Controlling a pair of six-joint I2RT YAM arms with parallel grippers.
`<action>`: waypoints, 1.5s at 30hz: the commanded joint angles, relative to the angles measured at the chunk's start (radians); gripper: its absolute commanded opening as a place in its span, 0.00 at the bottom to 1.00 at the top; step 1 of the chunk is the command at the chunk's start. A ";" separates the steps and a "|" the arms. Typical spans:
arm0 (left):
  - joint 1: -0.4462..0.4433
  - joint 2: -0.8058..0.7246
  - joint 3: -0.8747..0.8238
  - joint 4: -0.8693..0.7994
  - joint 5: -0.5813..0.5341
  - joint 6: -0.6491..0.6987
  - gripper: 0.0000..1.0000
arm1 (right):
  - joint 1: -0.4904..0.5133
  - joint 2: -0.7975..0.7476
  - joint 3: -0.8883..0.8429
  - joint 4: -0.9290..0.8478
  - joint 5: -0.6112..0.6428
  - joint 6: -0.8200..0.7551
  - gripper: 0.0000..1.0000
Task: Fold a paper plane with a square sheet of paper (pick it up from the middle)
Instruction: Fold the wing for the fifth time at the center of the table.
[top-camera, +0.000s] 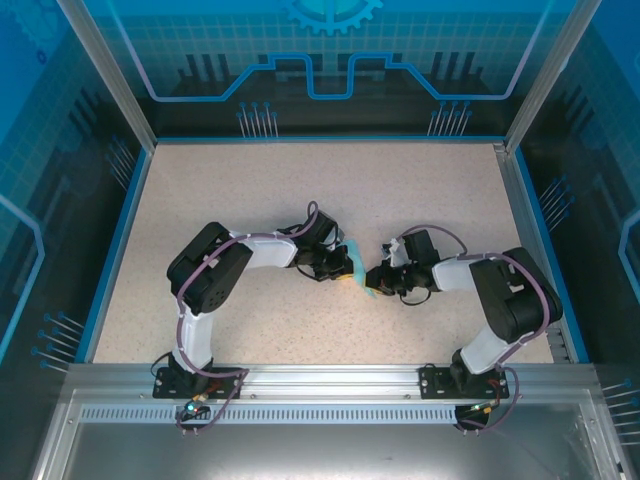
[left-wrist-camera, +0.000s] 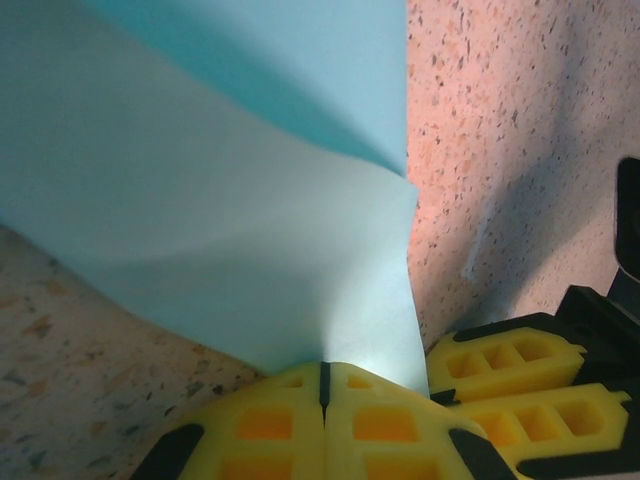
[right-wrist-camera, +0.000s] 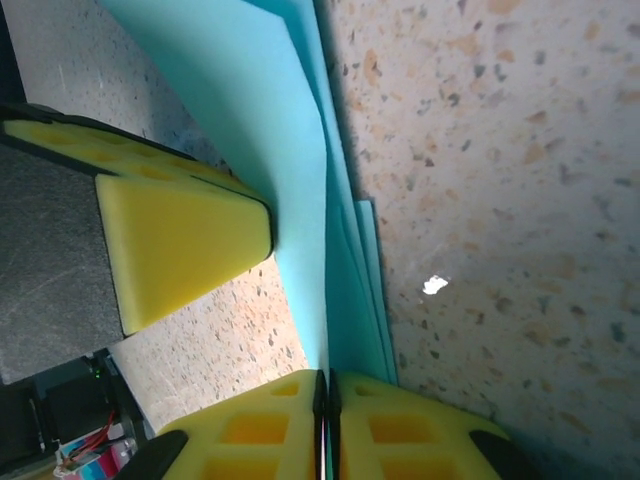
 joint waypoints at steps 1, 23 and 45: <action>0.001 0.051 0.000 -0.106 -0.088 0.028 0.03 | -0.003 -0.046 -0.014 -0.141 0.069 -0.031 0.13; 0.002 0.058 0.007 -0.120 -0.089 0.030 0.02 | 0.101 -0.242 0.102 -0.388 0.284 -0.041 0.21; 0.001 0.064 0.017 -0.157 -0.112 0.023 0.01 | 0.189 -0.031 0.189 -0.429 0.351 -0.036 0.12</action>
